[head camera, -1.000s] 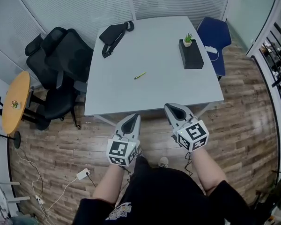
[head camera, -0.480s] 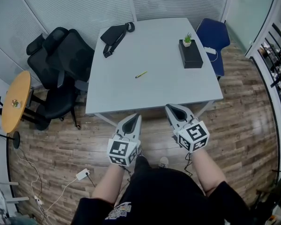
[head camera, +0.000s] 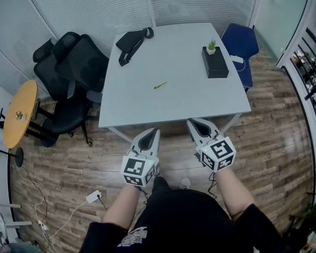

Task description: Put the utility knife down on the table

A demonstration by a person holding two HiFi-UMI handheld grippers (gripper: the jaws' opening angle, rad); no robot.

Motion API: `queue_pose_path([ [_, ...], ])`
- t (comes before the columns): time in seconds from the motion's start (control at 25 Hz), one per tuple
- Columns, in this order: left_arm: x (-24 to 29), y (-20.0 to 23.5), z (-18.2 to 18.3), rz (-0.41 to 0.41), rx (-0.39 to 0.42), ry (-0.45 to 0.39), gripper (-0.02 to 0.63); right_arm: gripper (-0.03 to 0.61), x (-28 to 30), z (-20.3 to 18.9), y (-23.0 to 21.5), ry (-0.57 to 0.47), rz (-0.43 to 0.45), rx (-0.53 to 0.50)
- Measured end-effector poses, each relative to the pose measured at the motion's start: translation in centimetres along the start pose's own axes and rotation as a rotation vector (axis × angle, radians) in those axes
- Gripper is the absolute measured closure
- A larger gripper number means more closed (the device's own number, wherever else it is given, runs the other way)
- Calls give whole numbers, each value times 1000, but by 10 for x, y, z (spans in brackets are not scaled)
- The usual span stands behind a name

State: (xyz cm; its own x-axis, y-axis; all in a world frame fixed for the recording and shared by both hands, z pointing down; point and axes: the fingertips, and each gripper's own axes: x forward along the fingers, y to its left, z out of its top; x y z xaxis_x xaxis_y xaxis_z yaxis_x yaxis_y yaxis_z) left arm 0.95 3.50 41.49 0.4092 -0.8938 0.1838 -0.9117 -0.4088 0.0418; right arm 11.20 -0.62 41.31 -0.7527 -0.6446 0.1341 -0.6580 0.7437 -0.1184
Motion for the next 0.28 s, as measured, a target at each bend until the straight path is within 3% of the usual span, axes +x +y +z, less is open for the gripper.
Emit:
queue_pose_path([
  [0.28, -4, -1, 2, 1, -1, 1, 609, 575, -1, 2, 3, -1, 3, 2],
])
